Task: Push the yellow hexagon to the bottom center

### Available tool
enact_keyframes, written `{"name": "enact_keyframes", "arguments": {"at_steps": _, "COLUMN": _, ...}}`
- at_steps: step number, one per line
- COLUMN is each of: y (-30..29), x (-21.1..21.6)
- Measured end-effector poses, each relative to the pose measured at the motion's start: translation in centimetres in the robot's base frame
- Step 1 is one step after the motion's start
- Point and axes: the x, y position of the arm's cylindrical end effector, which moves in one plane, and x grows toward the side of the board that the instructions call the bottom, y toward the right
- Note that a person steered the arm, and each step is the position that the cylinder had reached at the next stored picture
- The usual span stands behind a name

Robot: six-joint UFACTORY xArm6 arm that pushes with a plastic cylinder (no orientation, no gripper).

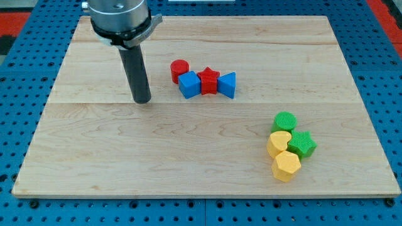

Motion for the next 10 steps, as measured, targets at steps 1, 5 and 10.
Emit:
{"name": "enact_keyframes", "arguments": {"at_steps": 1, "y": 6.7, "x": 5.8}}
{"name": "enact_keyframes", "arguments": {"at_steps": 5, "y": 15.2, "x": 17.3}}
{"name": "enact_keyframes", "arguments": {"at_steps": 10, "y": 13.6, "x": 5.8}}
